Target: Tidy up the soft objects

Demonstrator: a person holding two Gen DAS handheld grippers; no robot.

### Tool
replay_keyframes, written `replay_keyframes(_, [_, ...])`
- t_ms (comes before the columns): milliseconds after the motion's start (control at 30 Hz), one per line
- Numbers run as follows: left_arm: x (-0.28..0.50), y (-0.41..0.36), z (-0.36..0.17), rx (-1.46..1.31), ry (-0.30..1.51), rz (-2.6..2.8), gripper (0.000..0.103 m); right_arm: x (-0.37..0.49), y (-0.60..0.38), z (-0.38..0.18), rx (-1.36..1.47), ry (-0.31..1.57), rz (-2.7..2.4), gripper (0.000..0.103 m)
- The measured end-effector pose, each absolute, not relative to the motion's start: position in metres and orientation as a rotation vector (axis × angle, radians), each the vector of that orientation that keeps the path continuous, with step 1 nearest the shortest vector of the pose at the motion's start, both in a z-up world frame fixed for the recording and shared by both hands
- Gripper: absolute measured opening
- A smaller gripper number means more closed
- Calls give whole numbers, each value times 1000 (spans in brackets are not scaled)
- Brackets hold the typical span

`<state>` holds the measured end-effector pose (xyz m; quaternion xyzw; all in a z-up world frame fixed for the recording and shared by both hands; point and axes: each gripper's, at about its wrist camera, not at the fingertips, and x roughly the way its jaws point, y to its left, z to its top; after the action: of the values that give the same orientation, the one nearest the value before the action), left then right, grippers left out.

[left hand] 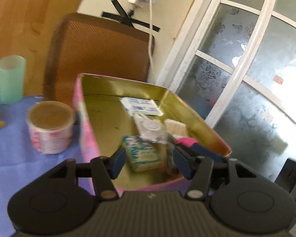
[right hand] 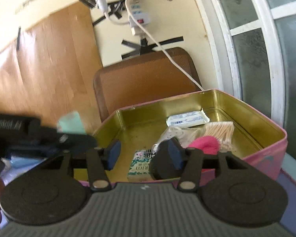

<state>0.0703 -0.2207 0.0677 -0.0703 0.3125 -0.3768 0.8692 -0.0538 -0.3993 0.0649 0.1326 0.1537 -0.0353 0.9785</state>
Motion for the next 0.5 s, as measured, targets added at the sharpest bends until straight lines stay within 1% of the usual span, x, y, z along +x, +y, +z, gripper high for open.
replay_keyframes(133, [58, -183, 62, -135, 648, -725, 55, -57, -387, 66, 243, 280, -41, 54])
replay_keyframes(300, [42, -119, 48, -117, 646, -602, 55, -54, -364, 72, 247, 287, 59, 53])
replay_keyframes(400, [45, -67, 38, -146, 655, -478, 55, -45, -336, 79, 235, 312, 169, 53])
replay_keyframes(500, [54, -17, 28, -163, 648, -302, 55, -23, -300, 83, 249, 385, 300, 54])
